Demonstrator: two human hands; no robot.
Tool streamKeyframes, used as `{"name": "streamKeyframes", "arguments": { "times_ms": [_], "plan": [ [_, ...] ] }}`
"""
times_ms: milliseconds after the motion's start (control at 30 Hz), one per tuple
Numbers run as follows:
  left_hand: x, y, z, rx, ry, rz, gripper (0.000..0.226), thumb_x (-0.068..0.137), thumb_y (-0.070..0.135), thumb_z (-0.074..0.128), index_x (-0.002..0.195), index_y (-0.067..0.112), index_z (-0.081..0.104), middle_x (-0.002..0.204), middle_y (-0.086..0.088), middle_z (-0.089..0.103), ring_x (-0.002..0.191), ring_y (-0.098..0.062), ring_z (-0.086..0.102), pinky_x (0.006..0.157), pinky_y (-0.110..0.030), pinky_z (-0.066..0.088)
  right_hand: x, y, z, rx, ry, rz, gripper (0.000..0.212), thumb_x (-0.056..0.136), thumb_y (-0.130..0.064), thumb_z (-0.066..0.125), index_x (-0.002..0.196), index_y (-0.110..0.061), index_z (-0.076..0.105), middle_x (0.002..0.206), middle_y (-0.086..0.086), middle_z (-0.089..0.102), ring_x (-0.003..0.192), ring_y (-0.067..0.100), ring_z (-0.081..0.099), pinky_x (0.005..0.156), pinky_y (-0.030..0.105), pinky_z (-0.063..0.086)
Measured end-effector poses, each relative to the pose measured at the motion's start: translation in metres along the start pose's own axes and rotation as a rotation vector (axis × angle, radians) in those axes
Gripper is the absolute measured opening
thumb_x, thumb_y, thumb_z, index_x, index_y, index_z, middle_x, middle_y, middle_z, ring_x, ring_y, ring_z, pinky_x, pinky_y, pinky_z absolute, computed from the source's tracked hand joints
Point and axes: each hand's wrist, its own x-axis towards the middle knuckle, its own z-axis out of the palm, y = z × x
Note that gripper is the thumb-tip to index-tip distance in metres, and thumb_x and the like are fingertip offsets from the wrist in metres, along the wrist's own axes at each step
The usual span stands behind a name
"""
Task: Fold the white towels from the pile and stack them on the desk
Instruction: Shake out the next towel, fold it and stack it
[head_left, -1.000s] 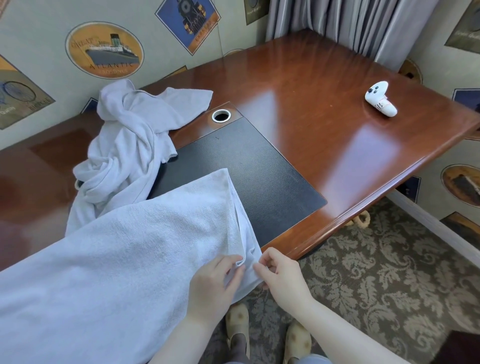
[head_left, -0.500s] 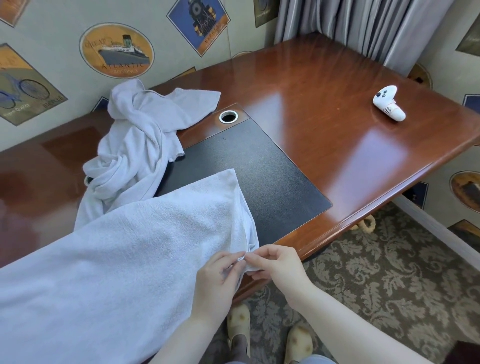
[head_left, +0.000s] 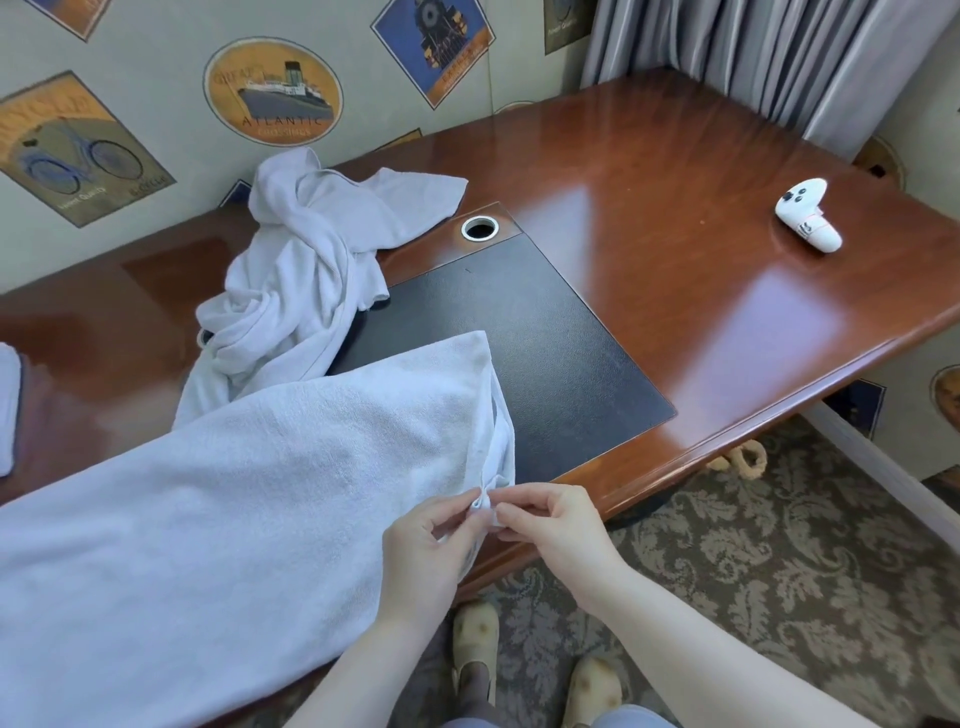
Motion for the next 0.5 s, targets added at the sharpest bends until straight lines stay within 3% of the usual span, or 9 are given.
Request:
{"name": "streamKeyframes", "arguments": {
  "times_ms": [67, 200, 267, 367, 500],
  "plan": [
    [0.001, -0.002, -0.002, 0.004, -0.013, -0.023, 0.017, 0.084, 0.013, 0.075, 0.093, 0.028, 0.078, 0.092, 0.007, 0.076, 0.094, -0.012, 0.071, 0.087, -0.031, 0.053, 0.0, 0.002, -0.005, -0.065, 0.0, -0.008, 0.022, 0.087, 0.004, 0.064, 0.089, -0.014, 0.077, 0.085, 0.01, 0.076, 0.084, 0.024, 0.074, 0.073, 0.027, 0.058],
    [-0.002, 0.001, -0.002, 0.113, 0.04, 0.051, 0.022, 0.09, 0.017, 0.068, 0.089, 0.038, 0.075, 0.091, 0.016, 0.075, 0.091, 0.001, 0.067, 0.078, -0.008, 0.045, 0.002, 0.003, -0.007, -0.162, 0.03, -0.007, 0.018, 0.077, 0.0, 0.073, 0.09, -0.011, 0.067, 0.078, 0.014, 0.074, 0.074, 0.03, 0.073, 0.068, 0.033, 0.061],
    [-0.006, 0.004, 0.002, 0.171, 0.026, 0.113, 0.024, 0.091, 0.015, 0.067, 0.092, 0.037, 0.075, 0.092, 0.018, 0.073, 0.09, 0.003, 0.066, 0.075, -0.007, 0.044, 0.002, 0.001, -0.007, -0.153, 0.01, -0.002, 0.023, 0.074, -0.003, 0.077, 0.091, -0.01, 0.062, 0.075, 0.015, 0.073, 0.073, 0.029, 0.073, 0.065, 0.034, 0.061],
    [-0.013, 0.006, 0.007, 0.248, 0.037, 0.231, 0.027, 0.09, 0.007, 0.066, 0.096, 0.032, 0.075, 0.093, 0.02, 0.071, 0.091, -0.001, 0.066, 0.077, -0.011, 0.047, 0.002, -0.004, -0.009, -0.079, -0.04, -0.012, 0.032, 0.075, -0.007, 0.082, 0.093, -0.006, 0.057, 0.075, 0.014, 0.074, 0.073, 0.027, 0.074, 0.063, 0.033, 0.06],
    [-0.016, 0.008, 0.003, 0.198, 0.044, 0.25, 0.022, 0.087, 0.005, 0.069, 0.097, 0.023, 0.077, 0.091, 0.014, 0.072, 0.091, -0.007, 0.067, 0.081, -0.021, 0.051, 0.006, -0.009, -0.012, 0.053, -0.073, 0.033, 0.033, 0.074, -0.006, 0.084, 0.087, -0.005, 0.053, 0.075, 0.017, 0.073, 0.072, 0.029, 0.074, 0.062, 0.031, 0.058]
  ]
}}
